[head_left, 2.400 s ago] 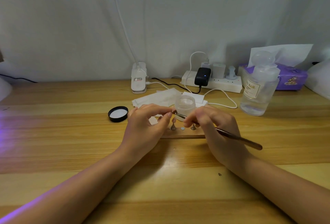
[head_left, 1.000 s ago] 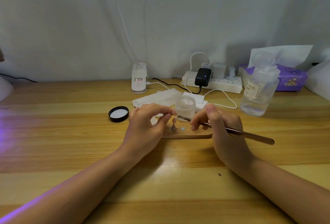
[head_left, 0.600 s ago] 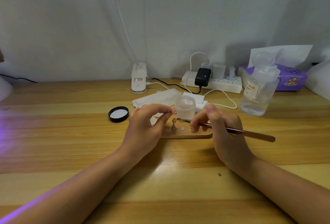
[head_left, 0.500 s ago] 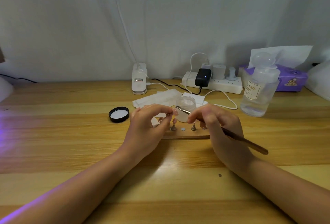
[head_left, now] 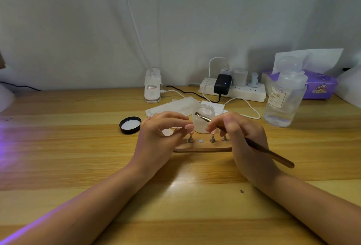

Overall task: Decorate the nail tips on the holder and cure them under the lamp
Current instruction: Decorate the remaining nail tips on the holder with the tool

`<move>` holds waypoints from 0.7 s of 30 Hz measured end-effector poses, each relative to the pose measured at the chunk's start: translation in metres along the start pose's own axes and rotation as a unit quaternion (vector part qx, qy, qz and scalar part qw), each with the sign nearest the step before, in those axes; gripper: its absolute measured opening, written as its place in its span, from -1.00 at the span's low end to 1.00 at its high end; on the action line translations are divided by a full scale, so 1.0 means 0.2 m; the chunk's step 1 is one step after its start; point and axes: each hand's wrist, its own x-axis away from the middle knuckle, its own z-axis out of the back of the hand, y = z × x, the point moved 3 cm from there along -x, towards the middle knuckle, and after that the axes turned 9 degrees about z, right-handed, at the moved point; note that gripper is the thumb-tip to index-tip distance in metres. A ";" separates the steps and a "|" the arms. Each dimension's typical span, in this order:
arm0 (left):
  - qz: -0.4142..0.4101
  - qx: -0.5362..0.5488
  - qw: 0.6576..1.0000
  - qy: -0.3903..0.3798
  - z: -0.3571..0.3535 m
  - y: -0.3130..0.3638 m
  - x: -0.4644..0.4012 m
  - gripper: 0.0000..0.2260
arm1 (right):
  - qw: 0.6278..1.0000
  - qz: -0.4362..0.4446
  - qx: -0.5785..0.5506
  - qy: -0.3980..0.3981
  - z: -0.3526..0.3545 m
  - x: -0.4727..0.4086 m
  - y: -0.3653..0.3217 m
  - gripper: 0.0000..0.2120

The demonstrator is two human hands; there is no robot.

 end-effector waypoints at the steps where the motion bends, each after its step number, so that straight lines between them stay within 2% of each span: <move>1: 0.003 0.008 1.000 -0.001 0.00 0.00 0.00 -0.84 | 1.000 -0.005 -0.002 0.003 0.00 0.00 0.00 -0.66; 5: 0.000 0.020 1.000 -0.015 0.01 0.01 0.00 -0.88 | 1.000 0.009 0.014 -0.001 0.00 0.00 0.01 -0.66; 7: -0.001 0.008 1.000 -0.015 0.01 0.00 0.00 -0.90 | 0.998 0.048 0.034 -0.006 0.00 0.00 0.00 -0.66; 11: 0.003 -0.004 1.000 -0.004 0.01 0.00 0.00 -0.85 | 0.989 0.129 0.070 -0.036 -0.02 0.01 -0.03 -0.53; 13: 0.009 -0.005 1.000 -0.007 0.01 0.00 0.00 -0.83 | 0.989 0.122 0.077 -0.030 -0.01 0.01 -0.02 -0.61; 17: 0.014 0.010 1.000 -0.009 0.00 -0.01 -0.01 -0.86 | 1.000 0.001 0.012 0.008 0.01 0.00 0.02 -0.64; 19: 0.018 0.008 1.000 -0.008 0.00 -0.01 -0.01 -0.84 | 1.000 0.007 0.008 0.005 0.01 0.00 0.01 -0.66; 21: 0.026 0.004 1.000 -0.003 0.00 -0.01 -0.01 -0.83 | 0.996 0.064 0.050 -0.025 -0.01 0.00 -0.02 -0.67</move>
